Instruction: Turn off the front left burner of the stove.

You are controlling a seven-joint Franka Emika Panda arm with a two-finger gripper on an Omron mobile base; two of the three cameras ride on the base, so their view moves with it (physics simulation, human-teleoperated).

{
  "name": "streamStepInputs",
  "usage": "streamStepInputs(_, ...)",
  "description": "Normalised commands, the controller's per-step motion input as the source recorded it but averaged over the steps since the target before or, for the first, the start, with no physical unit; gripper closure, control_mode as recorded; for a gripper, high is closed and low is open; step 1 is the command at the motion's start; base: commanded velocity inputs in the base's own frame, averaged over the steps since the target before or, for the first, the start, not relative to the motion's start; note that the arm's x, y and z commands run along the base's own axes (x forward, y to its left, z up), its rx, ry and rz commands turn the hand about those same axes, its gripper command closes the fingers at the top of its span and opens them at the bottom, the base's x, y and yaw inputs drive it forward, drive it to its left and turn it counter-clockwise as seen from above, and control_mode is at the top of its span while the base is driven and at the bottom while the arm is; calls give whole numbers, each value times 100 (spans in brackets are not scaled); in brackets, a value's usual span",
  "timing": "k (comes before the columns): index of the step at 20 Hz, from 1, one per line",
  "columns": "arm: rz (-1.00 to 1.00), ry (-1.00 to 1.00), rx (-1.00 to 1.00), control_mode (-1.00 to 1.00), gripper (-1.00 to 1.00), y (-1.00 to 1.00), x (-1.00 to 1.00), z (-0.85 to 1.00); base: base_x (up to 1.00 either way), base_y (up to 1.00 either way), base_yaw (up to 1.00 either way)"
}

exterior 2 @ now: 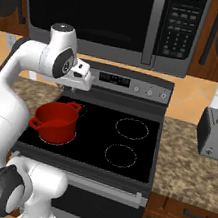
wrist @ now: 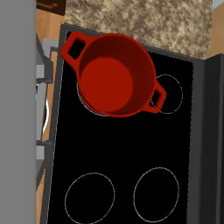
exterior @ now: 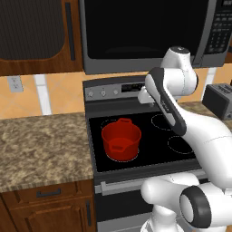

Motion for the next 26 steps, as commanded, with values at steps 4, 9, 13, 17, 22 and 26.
streamStepInputs(4,0,0,0,-100,-100,1,-6,0,0,0,0)
streamStepInputs(9,3,0,-6,-100,-100,47,4,0,0,0,0)
streamStepInputs(13,13,-2,-19,-100,-100,71,5,0,0,0,0)
streamStepInputs(17,23,-2,-23,-100,-100,67,20,0,0,0,0)
streamStepInputs(22,24,-6,-27,-100,-100,47,18,0,0,0,0)
streamStepInputs(26,28,-10,-27,-100,-100,11,2,0,0,0,0)
